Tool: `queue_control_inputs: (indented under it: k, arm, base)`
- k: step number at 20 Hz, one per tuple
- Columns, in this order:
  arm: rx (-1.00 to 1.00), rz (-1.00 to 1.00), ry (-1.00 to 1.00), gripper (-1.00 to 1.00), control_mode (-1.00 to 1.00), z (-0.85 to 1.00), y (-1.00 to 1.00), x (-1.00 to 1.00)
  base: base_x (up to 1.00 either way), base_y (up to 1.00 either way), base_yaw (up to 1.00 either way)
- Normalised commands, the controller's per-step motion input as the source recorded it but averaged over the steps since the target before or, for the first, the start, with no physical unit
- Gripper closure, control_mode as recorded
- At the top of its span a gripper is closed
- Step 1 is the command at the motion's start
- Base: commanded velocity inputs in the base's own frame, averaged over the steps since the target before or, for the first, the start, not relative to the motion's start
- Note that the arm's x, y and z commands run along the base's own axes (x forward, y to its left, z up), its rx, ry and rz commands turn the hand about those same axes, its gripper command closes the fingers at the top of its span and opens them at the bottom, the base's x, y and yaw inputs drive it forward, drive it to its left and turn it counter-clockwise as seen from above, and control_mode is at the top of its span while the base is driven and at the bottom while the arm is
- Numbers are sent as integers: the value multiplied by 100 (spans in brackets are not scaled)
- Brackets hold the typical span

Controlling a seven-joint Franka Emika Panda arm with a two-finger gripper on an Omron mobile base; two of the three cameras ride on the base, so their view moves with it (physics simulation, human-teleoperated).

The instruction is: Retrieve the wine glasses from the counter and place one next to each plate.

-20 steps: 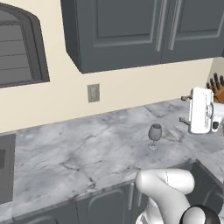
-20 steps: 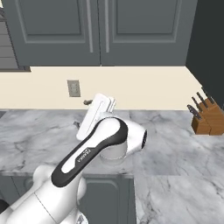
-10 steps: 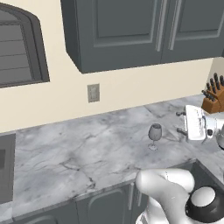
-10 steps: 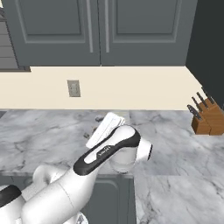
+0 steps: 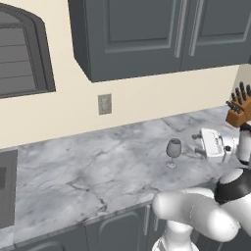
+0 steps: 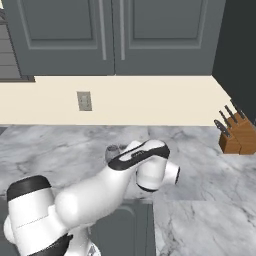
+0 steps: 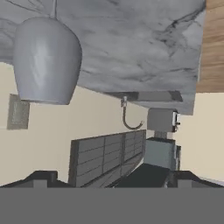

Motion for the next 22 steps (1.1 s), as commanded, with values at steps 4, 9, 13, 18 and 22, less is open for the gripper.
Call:
queue_control_inputs:
  k: [4,9,13,18,22]
  arm:
    - [0,0,20,-100,-100,-38,-8,34]
    - [-1,1,7,-100,-100,-31,0,14]
    - [-2,0,-4,-100,-100,-49,-5,6]
    - [-1,0,16,-100,-100,-59,0,23]
    - [0,0,8,-100,-100,-38,0,24]
  base:
    - [0,0,0]
    - [0,0,0]
    - [0,0,0]
    - [0,0,0]
    - [0,0,0]
